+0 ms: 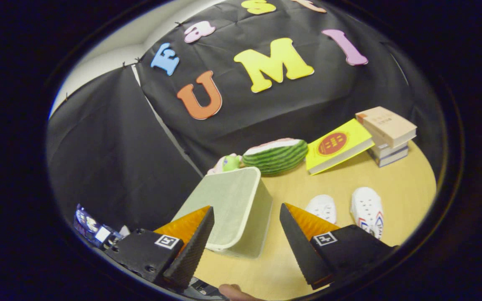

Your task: Open the storage box then place both shoes into the box .Put the left shoe in first, then the right shoe, with the right side of both shoes facing outward in a uniform manner.

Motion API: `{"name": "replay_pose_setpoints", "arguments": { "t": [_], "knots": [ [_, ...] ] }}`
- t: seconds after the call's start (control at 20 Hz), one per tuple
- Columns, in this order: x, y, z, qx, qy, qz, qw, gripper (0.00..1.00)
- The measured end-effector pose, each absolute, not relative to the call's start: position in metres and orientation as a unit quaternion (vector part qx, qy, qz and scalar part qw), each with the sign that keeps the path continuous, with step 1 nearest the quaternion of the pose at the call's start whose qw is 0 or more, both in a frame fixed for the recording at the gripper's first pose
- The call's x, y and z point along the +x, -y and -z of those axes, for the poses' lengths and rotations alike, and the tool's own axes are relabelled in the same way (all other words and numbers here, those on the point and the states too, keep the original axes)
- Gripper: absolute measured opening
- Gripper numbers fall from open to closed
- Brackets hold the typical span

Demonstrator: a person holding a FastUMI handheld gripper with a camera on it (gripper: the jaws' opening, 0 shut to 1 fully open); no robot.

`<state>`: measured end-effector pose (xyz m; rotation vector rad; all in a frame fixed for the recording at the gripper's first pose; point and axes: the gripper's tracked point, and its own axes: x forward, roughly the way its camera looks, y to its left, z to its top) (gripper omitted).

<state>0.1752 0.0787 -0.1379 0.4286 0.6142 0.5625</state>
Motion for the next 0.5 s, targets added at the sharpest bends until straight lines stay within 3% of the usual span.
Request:
{"name": "replay_pose_setpoints", "arguments": {
  "t": [0.15, 0.3, 0.5],
  "knots": [
    [0.205, -0.076, 0.168, 0.277, -0.359, -0.295, 0.841, 1.00],
    [0.219, -0.096, 0.188, 0.384, -0.423, -0.342, 0.746, 0.98],
    [0.247, -0.099, 0.231, 0.414, -0.481, -0.346, 0.691, 0.93]
  ]
}}
